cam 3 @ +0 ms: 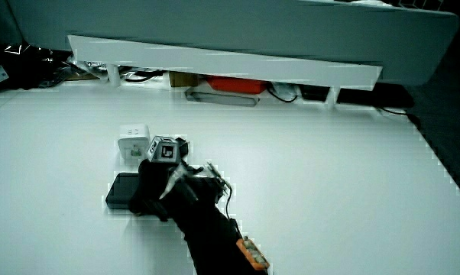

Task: Place battery

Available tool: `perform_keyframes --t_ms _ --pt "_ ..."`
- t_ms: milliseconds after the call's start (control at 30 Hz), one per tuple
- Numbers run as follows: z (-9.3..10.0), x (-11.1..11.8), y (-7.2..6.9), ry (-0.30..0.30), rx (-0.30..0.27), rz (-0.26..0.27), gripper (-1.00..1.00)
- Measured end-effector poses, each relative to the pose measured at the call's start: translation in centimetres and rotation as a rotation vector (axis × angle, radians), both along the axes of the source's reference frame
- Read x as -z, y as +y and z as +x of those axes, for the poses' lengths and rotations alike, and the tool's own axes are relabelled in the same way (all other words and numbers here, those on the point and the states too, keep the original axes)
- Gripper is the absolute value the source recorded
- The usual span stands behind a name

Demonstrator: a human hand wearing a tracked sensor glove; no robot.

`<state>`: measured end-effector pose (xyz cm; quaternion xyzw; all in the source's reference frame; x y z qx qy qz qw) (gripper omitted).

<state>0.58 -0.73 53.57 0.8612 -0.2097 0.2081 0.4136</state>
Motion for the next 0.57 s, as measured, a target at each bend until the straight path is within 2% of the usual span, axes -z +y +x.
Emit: perform_keyframes --t_ms 100,200,267,333,400,433,467,567 --pt "0.2 -0.1 0.2 0.012 -0.007 0.005 -0.24" --pt "0.4 0.2 0.3 -0.006 -0.002 0.003 -0.41" --pt "0.6 -0.7 0.5 -0.006 0.003 -0.015 -0.53" --pt "1.0 -0.4 0.6 -0.026 -0.008 0.011 -0.65" --pt "1.5 0.9 0.7 -0.067 -0.016 0.055 -0.76" --pt "1.8 1.5 0.7 -0.088 -0.001 0.055 -0.82" --pt "2.1 2.1 0.7 -0.104 0.012 0.047 -0.88" --pt "3.3 2.8 0.8 -0.199 0.026 -0.039 -1.0"
